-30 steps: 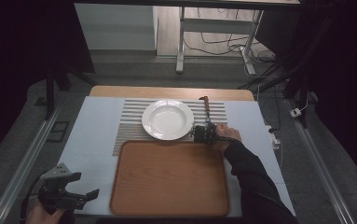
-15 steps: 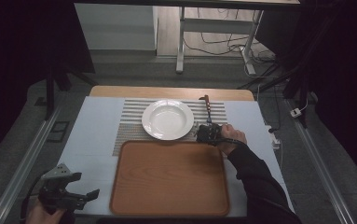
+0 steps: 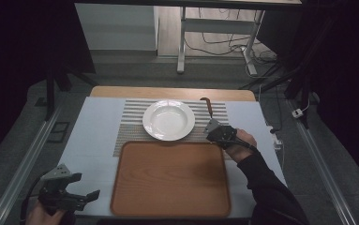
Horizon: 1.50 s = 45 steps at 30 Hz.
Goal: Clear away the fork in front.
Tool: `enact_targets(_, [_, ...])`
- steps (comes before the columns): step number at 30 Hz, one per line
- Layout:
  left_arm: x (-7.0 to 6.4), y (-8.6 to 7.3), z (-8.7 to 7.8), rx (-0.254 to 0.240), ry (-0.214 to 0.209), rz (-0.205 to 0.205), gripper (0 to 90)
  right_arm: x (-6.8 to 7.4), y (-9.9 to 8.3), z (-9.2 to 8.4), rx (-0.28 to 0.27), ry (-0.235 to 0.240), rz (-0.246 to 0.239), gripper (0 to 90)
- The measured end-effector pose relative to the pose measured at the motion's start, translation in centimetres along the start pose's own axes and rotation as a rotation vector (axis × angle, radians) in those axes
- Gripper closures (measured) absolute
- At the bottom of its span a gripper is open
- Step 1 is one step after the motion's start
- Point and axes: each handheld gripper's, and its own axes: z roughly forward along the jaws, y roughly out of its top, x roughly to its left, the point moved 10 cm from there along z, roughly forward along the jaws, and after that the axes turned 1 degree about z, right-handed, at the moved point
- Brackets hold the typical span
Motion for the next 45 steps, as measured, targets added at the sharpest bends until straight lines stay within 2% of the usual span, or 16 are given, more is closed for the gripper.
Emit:
enact_targets(1, [0.0, 0.0, 0.0, -0.001, 0.0, -0.001, 0.0, 0.3, -0.2, -0.6, -0.021, 0.041, 0.048, 89.4])
enact_targets(2, [0.0, 0.0, 0.0, -0.001, -0.001, 0.0, 0.0, 0.3, -0.2, -0.6, -0.021, 0.041, 0.048, 89.4])
enact_targets(3, [-0.1, 0.0, 0.0, 0.0, -0.007, 0.004, 0.0, 0.6, -0.4, -1.2, -0.044, 0.074, 0.086, 89.4])
enact_targets(4, [-0.1, 0.0, 0.0, 0.001, -0.006, 0.007, 0.0, 0.7, -0.5, -1.5, -0.053, 0.089, 0.101, 89.4])
enact_targets(5, [-0.1, 0.0, 0.0, 0.003, -0.006, 0.008, 0.0, 0.7, -0.5, -1.5, -0.053, 0.089, 0.101, 89.4])
enact_targets(7, [-0.2, 0.0, 0.0, 0.003, -0.007, 0.009, 0.0, 1.1, -0.7, -2.2, -0.077, 0.126, 0.142, 89.4])
enact_targets(13, [-0.2, 0.0, 0.0, 0.003, -0.01, 0.014, 0.0, 1.6, -0.8, -3.7, -0.129, 0.186, 0.214, 89.4])
enact_targets(15, [-0.4, 0.1, 0.0, 0.001, -0.019, 0.018, 0.0, 2.0, -0.7, -4.8, -0.171, 0.234, 0.252, 89.4])
enact_targets(20, [-0.8, 0.5, 0.1, -0.009, -0.046, 0.025, 0.0, 2.6, -0.5, -6.3, -0.229, 0.293, 0.296, 89.4])
enact_targets(21, [-0.9, 0.6, 0.1, -0.011, -0.051, 0.029, 0.0, 3.0, -0.5, -7.0, -0.249, 0.333, 0.313, 89.4])
enact_targets(25, [-1.3, 1.1, 0.4, -0.014, -0.077, 0.052, 0.0, 3.6, -0.6, -7.8, -0.279, 0.377, 0.335, 89.4])
enact_targets(27, [-1.4, 1.4, 0.6, -0.016, -0.09, 0.066, 0.0, 4.2, -0.6, -8.5, -0.299, 0.423, 0.355, 89.4])
enact_targets(28, [-1.6, 1.5, 0.8, -0.018, -0.099, 0.078, 0.0, 4.2, -0.6, -8.5, -0.299, 0.423, 0.355, 89.4])
enact_targets(31, [-1.7, 1.9, 1.2, -0.016, -0.1, 0.111, 0.0, 4.9, -0.4, -9.2, -0.322, 0.466, 0.367, 89.4])
enact_targets(39, [-2.3, 3.8, 2.5, -0.044, -0.128, 0.142, 0.0, 7.2, 0.5, -11.3, -0.391, 0.584, 0.352, 89.4])
enact_targets(45, [-3.2, 5.1, 4.3, -0.02, -0.155, 0.187, 0.0, 9.1, 0.9, -12.5, -0.419, 0.667, 0.331, 89.4])
